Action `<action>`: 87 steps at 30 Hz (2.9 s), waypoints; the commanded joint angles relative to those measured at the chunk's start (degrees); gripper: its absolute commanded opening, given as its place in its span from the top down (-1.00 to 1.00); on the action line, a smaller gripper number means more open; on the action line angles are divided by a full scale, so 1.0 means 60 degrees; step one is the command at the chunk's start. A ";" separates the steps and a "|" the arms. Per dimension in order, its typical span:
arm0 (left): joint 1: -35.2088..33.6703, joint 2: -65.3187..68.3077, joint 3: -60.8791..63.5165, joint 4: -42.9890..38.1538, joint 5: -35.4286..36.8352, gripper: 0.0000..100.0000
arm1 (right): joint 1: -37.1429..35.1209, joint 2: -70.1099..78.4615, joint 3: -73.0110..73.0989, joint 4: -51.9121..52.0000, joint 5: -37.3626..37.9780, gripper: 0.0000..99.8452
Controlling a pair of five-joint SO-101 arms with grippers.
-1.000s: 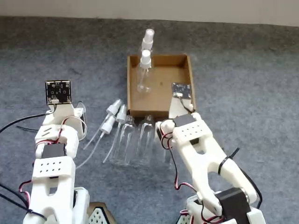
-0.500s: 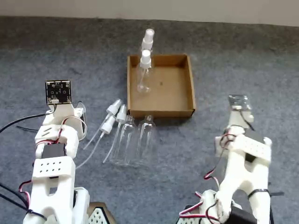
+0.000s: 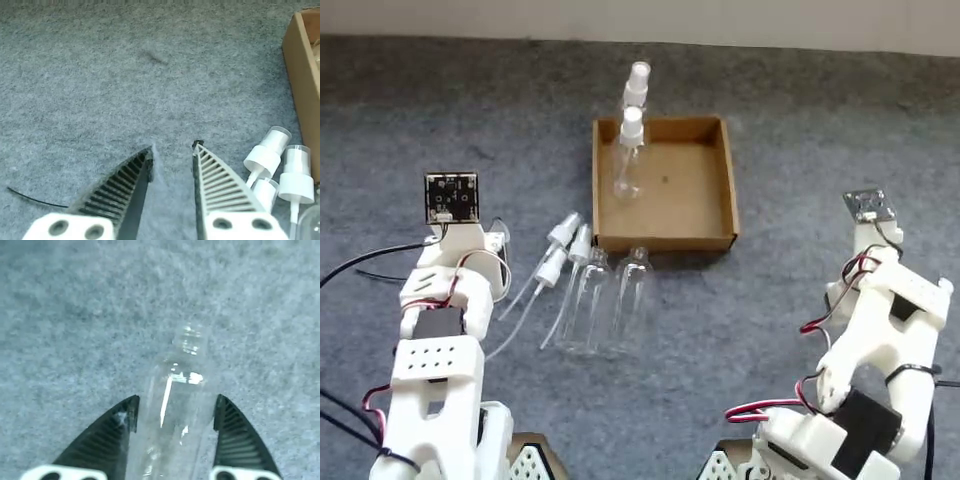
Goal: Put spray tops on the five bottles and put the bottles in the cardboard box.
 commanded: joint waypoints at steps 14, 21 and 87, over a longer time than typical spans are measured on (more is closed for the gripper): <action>0.0256 -0.0110 0.0066 -0.0161 0.0073 0.75 | -0.0872 0.1121 -0.2821 0.2322 -0.0967 0.45; 0.0256 -0.0110 0.0066 -0.0161 0.0073 0.75 | -0.0681 0.2777 -0.3436 0.2440 -0.0982 0.45; 0.0637 -0.0037 -0.1018 0.1729 -0.0454 0.75 | -0.5223 -0.5150 -0.1546 0.2952 -0.2740 0.99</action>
